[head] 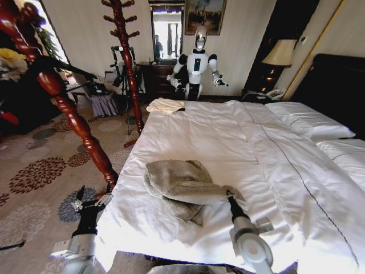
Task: Pick up the clothes from the bed and hang them on the clothes hanger.
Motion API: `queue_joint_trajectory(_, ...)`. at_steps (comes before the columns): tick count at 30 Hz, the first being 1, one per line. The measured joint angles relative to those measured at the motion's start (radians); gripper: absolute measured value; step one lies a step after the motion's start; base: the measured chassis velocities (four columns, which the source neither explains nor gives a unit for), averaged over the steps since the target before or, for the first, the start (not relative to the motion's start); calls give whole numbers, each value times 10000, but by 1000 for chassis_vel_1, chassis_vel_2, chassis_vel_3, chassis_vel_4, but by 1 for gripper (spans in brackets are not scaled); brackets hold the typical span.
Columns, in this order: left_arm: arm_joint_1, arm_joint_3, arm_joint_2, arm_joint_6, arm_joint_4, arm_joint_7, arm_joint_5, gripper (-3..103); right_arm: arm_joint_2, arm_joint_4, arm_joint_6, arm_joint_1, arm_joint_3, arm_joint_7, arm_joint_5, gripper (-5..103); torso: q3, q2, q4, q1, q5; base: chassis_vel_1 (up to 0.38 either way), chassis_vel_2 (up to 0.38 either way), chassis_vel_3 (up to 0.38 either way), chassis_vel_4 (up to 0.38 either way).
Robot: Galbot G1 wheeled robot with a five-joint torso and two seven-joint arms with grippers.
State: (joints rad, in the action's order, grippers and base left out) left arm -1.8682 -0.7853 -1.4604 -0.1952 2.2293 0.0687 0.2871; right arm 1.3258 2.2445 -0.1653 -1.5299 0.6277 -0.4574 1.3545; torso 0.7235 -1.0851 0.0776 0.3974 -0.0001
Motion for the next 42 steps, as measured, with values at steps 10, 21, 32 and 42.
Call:
queue_joint_trajectory(10, -211, -7, -63, -238, -483, -75, 138, 100, -647, -581, -513, 1222, 2213, -1157, 1198, 0, 0, 0, 4, 0, 4, 0, 0, 0, 0)
queue_joint_trajectory(21, -358, -66, -71, -374, -568, -136, 96, 100, -424, -1515, 804, 1046, 1791, -3694, -2498, 27, -1, 0, 4, 0, 2, 0, 0, 0, 0)
queue_joint_trajectory(32, -239, 41, -114, -367, -749, -141, 42, 100, -361, -105, 604, -714, 1579, -2790, -5396, 65, -2, -1, 9, -1, 2, 0, 0, 0, 0)
queue_joint_trajectory(42, -108, 173, -140, -311, -946, -128, -72, 100, -1147, 1920, 4682, -1229, 245, -4854, 918, 99, -1, -1, 0, -1, 1, 0, 0, 0, 0)
